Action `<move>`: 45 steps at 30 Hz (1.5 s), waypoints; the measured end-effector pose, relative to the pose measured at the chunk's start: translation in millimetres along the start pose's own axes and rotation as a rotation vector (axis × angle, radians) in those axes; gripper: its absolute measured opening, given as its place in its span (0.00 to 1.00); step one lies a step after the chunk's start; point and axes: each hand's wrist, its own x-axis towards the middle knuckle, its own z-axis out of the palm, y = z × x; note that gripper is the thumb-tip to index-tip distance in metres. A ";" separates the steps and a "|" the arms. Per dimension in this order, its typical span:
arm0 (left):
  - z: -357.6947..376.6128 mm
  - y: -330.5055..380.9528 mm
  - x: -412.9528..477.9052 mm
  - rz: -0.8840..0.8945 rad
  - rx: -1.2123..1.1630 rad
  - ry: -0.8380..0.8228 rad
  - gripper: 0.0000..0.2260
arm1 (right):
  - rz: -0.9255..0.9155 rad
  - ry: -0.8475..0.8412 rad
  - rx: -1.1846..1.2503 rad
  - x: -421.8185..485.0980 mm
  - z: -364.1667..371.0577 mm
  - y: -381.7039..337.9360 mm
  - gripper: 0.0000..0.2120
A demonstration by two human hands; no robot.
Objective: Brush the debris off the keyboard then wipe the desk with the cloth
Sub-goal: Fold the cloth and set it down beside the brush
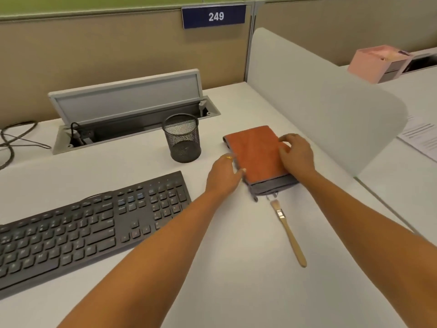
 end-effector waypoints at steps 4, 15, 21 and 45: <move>17.9 -0.8 -7.8 0.060 0.263 -0.135 0.24 | -0.200 -0.315 -0.231 -7.3 27.8 -3.9 0.25; 13.8 3.2 -42.3 0.097 0.424 -0.163 0.24 | -0.135 -0.184 -0.132 -41.2 -0.2 -5.3 0.20; -18.9 -19.8 -73.1 0.151 0.611 0.038 0.22 | 0.119 -0.518 -0.199 -90.3 -25.8 -5.9 0.19; -68.6 -114.7 -180.8 -0.257 0.648 0.296 0.43 | 0.124 0.148 0.850 -29.3 10.8 -163.3 0.04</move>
